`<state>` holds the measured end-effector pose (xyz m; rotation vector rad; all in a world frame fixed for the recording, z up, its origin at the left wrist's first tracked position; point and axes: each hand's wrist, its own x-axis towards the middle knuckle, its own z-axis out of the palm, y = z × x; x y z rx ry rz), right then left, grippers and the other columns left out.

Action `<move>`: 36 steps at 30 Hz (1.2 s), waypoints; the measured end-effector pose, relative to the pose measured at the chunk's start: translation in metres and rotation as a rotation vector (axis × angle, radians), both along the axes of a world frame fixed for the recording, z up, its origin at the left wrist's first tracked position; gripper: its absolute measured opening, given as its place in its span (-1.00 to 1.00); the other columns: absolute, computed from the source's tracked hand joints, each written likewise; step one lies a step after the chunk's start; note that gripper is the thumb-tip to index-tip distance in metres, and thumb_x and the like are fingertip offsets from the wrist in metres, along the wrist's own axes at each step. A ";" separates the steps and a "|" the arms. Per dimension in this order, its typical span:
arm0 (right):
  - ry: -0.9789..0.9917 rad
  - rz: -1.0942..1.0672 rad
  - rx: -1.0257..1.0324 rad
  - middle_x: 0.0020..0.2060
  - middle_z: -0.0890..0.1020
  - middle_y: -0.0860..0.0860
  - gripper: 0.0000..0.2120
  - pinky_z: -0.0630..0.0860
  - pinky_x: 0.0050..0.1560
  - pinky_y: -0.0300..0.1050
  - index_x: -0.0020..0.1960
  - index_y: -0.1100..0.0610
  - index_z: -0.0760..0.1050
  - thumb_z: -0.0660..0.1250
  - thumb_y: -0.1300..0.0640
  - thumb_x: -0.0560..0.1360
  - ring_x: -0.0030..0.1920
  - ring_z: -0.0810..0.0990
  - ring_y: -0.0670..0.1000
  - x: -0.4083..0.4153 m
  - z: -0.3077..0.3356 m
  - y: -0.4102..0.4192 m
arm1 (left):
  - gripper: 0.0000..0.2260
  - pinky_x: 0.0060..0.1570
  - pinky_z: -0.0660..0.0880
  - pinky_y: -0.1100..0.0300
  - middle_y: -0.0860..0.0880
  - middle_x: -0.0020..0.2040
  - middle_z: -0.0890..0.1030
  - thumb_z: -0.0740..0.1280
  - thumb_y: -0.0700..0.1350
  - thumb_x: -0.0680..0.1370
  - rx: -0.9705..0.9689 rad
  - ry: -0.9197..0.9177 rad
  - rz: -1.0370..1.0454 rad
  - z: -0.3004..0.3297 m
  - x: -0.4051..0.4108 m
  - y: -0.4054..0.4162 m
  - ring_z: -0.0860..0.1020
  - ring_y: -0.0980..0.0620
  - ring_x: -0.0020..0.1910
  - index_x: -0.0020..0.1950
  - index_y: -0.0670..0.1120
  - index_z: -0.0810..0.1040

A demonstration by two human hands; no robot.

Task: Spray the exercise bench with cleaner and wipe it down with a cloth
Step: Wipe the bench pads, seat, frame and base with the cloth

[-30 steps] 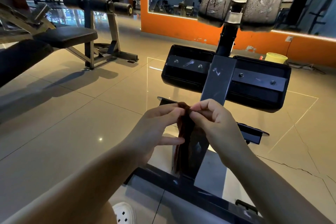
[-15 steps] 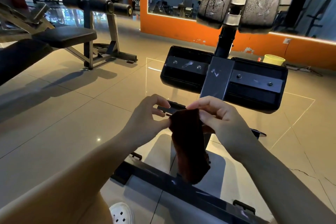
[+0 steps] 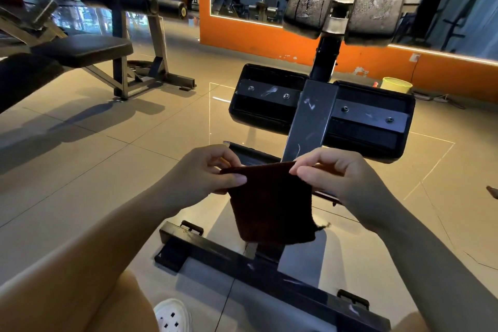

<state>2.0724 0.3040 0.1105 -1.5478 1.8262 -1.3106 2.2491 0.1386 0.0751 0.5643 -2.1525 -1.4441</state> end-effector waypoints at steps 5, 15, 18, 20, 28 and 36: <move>0.203 -0.053 0.012 -0.21 0.62 -0.17 -0.67 0.55 -0.06 -0.31 0.02 -0.19 0.45 0.41 0.23 0.50 -0.09 0.62 -0.15 -0.001 -0.013 -0.009 | -0.83 -0.18 0.47 0.38 0.13 -0.12 0.59 0.42 -0.12 0.51 -0.354 -0.084 0.129 0.000 0.002 0.000 0.56 0.20 -0.14 -0.11 0.14 0.50; 0.440 -0.182 0.130 -0.13 0.56 -0.18 -0.76 0.43 -0.09 -0.42 -0.02 -0.07 0.55 0.37 0.28 0.52 -0.09 0.54 -0.20 -0.008 -0.017 -0.015 | -0.78 -0.20 0.54 0.34 0.12 -0.20 0.61 0.47 0.01 0.29 -0.278 0.098 0.044 0.011 0.008 0.006 0.61 0.12 -0.14 -0.11 0.07 0.54; 0.504 -0.187 0.183 -0.16 0.57 -0.15 -0.78 0.39 -0.19 -0.42 -0.10 -0.08 0.53 0.33 0.24 0.56 -0.13 0.53 -0.17 -0.007 -0.015 -0.015 | -0.83 -0.15 0.54 0.33 0.08 -0.12 0.60 0.43 -0.21 0.43 -0.139 0.123 -0.053 0.012 0.008 0.007 0.62 0.09 -0.04 -0.06 0.01 0.56; 0.461 -0.173 0.168 -0.19 0.58 -0.18 -0.76 0.40 -0.23 -0.38 -0.13 -0.14 0.48 0.31 0.21 0.58 -0.16 0.55 -0.19 -0.006 -0.014 -0.012 | -0.74 -0.11 0.49 0.43 0.15 -0.15 0.59 0.40 -0.29 0.49 -0.322 0.006 -0.029 0.009 0.009 0.007 0.58 0.18 -0.03 -0.10 0.09 0.53; 0.449 -0.011 0.125 -0.21 0.55 -0.33 -0.59 0.46 -0.14 -0.43 -0.15 -0.26 0.45 0.36 0.29 0.53 -0.06 0.55 -0.29 -0.009 -0.011 -0.002 | -0.86 -0.19 0.35 0.34 0.21 -0.22 0.45 0.41 -0.06 0.52 -0.734 -0.408 -0.020 -0.001 0.001 0.007 0.45 0.19 -0.19 -0.12 0.10 0.46; 0.478 -0.209 0.103 -0.19 0.59 -0.23 -0.78 0.39 -0.22 -0.38 -0.04 -0.12 0.52 0.35 0.22 0.55 -0.20 0.57 -0.18 -0.026 -0.001 0.007 | -0.91 -0.11 0.48 0.39 0.13 -0.15 0.61 0.43 -0.10 0.50 -0.486 -0.210 -0.025 0.007 -0.003 0.014 0.58 0.19 -0.13 -0.13 0.03 0.53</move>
